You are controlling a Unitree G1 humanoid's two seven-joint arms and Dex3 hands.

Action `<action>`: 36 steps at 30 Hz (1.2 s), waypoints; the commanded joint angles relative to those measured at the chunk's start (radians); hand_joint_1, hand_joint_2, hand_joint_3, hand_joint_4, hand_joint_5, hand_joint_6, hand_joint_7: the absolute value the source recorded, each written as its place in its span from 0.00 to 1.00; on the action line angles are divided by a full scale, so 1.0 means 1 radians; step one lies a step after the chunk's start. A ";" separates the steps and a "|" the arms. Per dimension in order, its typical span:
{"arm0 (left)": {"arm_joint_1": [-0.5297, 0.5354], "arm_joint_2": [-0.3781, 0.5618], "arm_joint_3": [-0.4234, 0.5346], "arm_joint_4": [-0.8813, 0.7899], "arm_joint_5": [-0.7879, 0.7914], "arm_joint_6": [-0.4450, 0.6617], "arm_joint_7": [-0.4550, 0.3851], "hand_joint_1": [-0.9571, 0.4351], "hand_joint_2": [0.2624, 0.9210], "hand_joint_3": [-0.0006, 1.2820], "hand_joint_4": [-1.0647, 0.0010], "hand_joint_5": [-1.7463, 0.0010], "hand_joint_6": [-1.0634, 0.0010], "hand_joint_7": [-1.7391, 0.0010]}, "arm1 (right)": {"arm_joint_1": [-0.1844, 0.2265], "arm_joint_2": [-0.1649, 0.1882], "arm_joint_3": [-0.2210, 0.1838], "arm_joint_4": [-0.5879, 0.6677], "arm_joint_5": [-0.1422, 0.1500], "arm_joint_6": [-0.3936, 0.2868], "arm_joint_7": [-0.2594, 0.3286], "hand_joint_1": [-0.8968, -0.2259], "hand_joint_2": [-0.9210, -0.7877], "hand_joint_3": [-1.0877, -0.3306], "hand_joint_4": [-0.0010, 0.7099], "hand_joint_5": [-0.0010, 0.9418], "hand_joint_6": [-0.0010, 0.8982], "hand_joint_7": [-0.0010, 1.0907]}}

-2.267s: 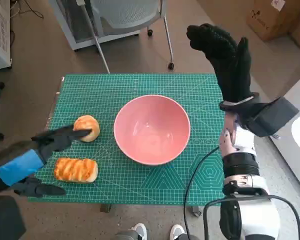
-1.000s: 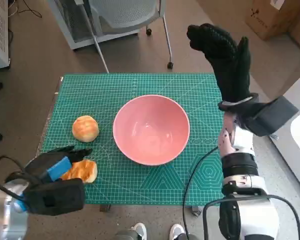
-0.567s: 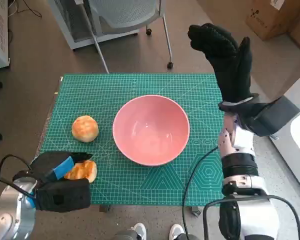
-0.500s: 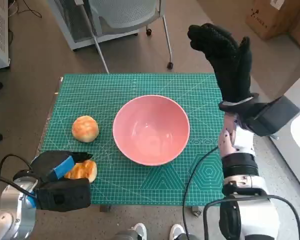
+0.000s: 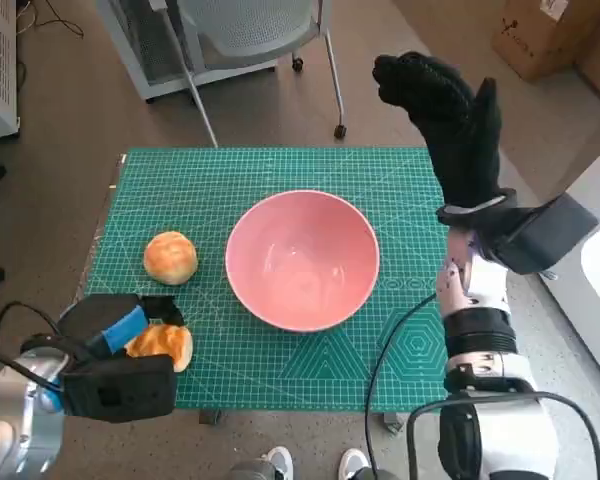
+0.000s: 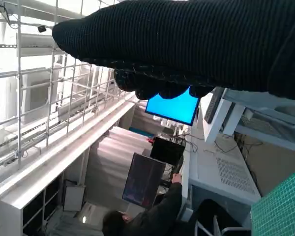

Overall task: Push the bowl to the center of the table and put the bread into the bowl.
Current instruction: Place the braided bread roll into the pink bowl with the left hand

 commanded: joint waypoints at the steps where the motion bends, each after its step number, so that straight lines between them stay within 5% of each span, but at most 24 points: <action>1: -0.027 -0.010 0.083 -0.107 -0.044 0.022 -0.028 0.69 0.99 0.02 0.29 0.37 0.35 0.38 | 0.021 -0.002 -0.001 0.003 0.008 0.016 0.010 0.48 0.00 0.84 0.43 0.00 0.53 0.01; 16: -0.333 -0.061 0.133 -0.216 -0.082 0.083 -0.018 0.69 0.97 0.00 0.23 0.39 0.32 0.41 | 0.021 -0.004 0.001 0.010 0.004 0.009 0.023 0.49 0.00 0.84 0.39 0.00 0.52 0.01; 27: -0.611 -0.209 -0.085 -0.094 0.017 0.050 0.035 0.69 0.97 0.00 0.26 0.41 0.30 0.39 | 0.021 -0.015 -0.001 0.027 0.001 -0.002 0.027 0.52 0.00 0.83 0.37 0.00 0.52 0.00; 36: -0.734 -0.332 -0.218 0.122 0.000 -0.042 0.035 0.69 0.99 0.01 0.28 0.40 0.34 0.36 | 0.038 -0.024 -0.001 0.016 -0.002 -0.010 0.022 0.51 0.00 0.83 0.37 0.00 0.51 0.00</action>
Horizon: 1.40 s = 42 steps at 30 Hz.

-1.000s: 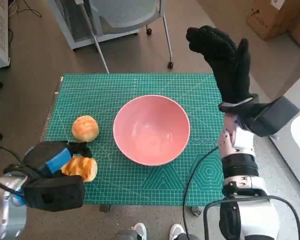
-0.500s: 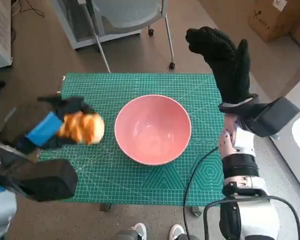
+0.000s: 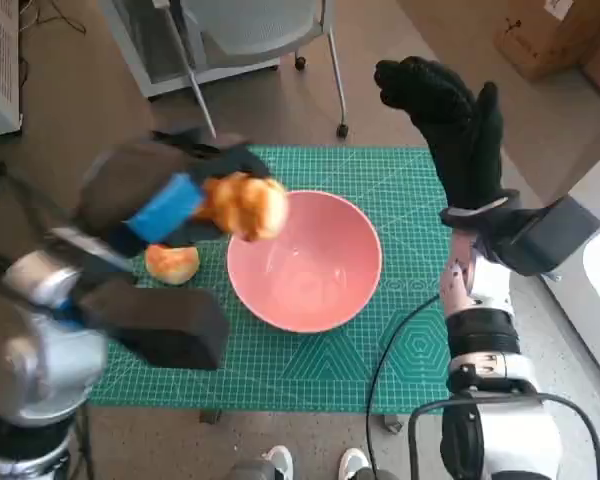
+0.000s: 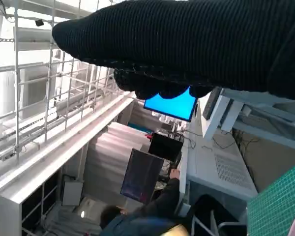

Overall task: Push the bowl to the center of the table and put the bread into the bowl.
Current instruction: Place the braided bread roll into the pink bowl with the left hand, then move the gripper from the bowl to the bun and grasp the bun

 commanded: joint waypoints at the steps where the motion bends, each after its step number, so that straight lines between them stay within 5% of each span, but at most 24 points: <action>1: -0.063 -0.054 -0.054 0.128 -0.015 -0.058 0.003 0.69 0.99 0.01 0.28 0.40 0.35 0.35 | 0.037 -0.011 0.001 0.003 -0.003 -0.002 0.003 0.50 0.00 0.82 0.37 0.00 0.51 0.00; 14: -0.101 -0.128 -0.121 0.392 -0.016 -0.206 0.028 0.69 0.99 0.03 0.30 0.33 0.37 0.39 | 0.074 -0.026 -0.007 -0.026 0.005 -0.018 0.005 0.48 0.00 0.81 0.35 0.00 0.50 0.00; 16: -0.097 -0.134 -0.120 0.404 -0.036 -0.182 -0.013 0.69 0.99 0.08 0.37 0.30 0.46 0.32 | 0.078 -0.032 -0.010 -0.028 0.006 -0.019 0.002 0.49 0.00 0.80 0.35 0.00 0.50 0.00; 18: -0.093 -0.137 -0.116 0.404 -0.053 -0.161 -0.047 0.69 0.94 0.09 0.51 0.44 0.57 0.43 | 0.080 -0.034 -0.011 -0.029 0.006 -0.019 0.000 0.49 0.00 0.80 0.35 0.00 0.50 0.00; 21: -0.091 -0.133 -0.108 0.390 -0.085 -0.096 -0.129 0.69 0.89 0.06 0.71 0.82 0.74 0.73 | 0.080 -0.037 -0.012 -0.028 0.001 -0.022 -0.010 0.51 0.00 0.79 0.36 0.00 0.50 0.00; 24: -0.092 -0.127 -0.109 0.370 -0.095 -0.033 -0.186 0.68 0.84 0.03 0.89 0.94 0.85 0.84 | 0.079 -0.037 -0.010 -0.025 -0.007 -0.028 -0.023 0.51 0.00 0.79 0.36 0.00 0.50 0.00; 29: -0.084 -0.121 -0.102 0.325 -0.103 0.004 -0.212 0.64 0.79 0.01 0.97 0.99 0.89 0.89 | 0.078 -0.032 -0.003 -0.030 -0.013 -0.028 -0.038 0.52 0.00 0.79 0.36 0.00 0.50 0.00; 42: -0.029 -0.052 -0.027 0.205 -0.176 -0.018 -0.237 0.58 0.76 0.00 1.00 1.00 0.90 0.91 | 0.076 -0.021 0.012 -0.025 -0.007 -0.025 -0.024 0.50 0.00 0.78 0.34 0.00 0.50 0.00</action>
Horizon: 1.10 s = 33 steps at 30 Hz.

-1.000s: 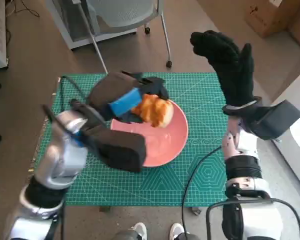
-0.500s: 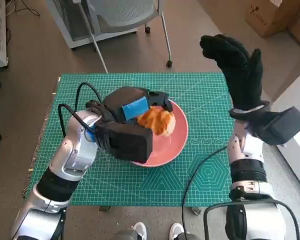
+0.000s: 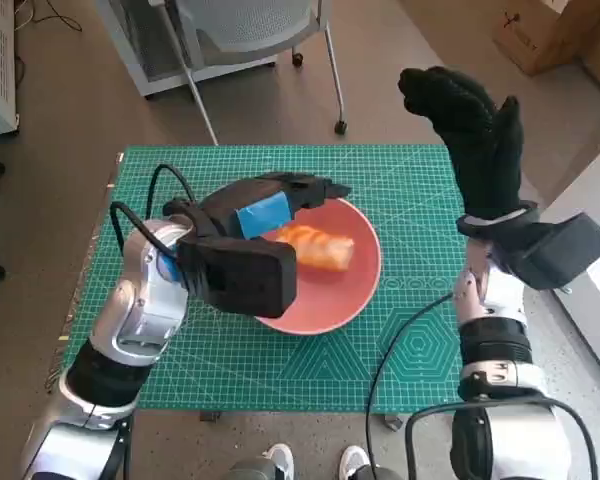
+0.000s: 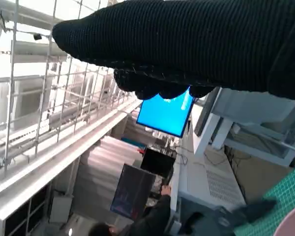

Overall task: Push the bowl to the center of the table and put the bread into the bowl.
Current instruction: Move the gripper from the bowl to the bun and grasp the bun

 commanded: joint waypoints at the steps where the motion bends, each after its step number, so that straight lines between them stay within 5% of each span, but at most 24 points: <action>1: 0.034 0.059 0.051 -0.088 -0.031 -0.001 -0.029 0.58 0.76 0.00 1.00 1.00 0.90 0.91 | 0.021 0.005 0.004 0.010 0.004 0.010 0.011 0.50 0.00 0.78 0.34 0.00 0.50 0.00; 20: 0.136 0.318 0.359 -0.435 -0.119 0.171 -0.120 0.72 0.75 0.00 1.00 1.00 0.84 0.95 | 0.008 0.011 -0.002 0.026 0.031 0.043 0.052 0.54 0.00 0.79 0.35 0.00 0.51 0.01; 33: 0.266 0.413 0.366 -0.418 -0.052 0.223 -0.092 0.74 0.74 0.00 1.00 1.00 0.84 0.97 | -0.004 0.016 0.007 0.029 0.031 0.047 0.053 0.52 0.00 0.80 0.35 0.00 0.50 0.00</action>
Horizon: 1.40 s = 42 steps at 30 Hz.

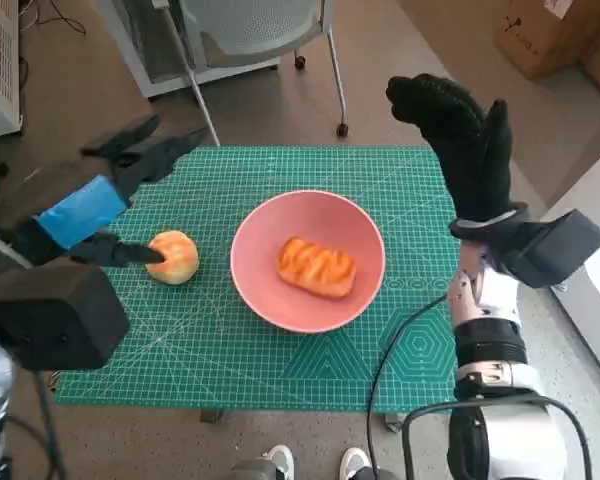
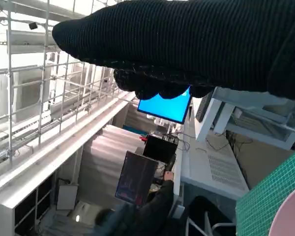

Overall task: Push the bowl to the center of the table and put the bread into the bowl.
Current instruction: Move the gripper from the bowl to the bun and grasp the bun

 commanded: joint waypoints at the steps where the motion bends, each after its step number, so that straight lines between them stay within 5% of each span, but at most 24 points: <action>1: 0.026 0.025 -0.019 0.014 0.029 0.021 0.015 0.74 0.74 0.00 1.00 1.00 0.84 0.97 | -0.002 0.009 0.005 0.018 -0.007 0.016 0.006 0.52 0.00 0.80 0.35 0.00 0.50 0.00; 24: -0.043 -0.017 -0.239 0.425 0.108 -0.070 0.085 0.71 0.74 0.00 1.00 1.00 0.84 0.98 | -0.001 -0.007 0.006 0.032 -0.010 0.009 0.018 0.54 0.00 0.79 0.35 0.00 0.50 0.00; 42: -0.169 -0.143 -0.456 0.799 0.277 -0.073 0.143 0.65 0.73 0.00 0.95 0.99 0.75 0.98 | 0.022 -0.022 0.006 0.006 -0.013 0.002 0.010 0.52 0.00 0.79 0.35 0.00 0.50 0.00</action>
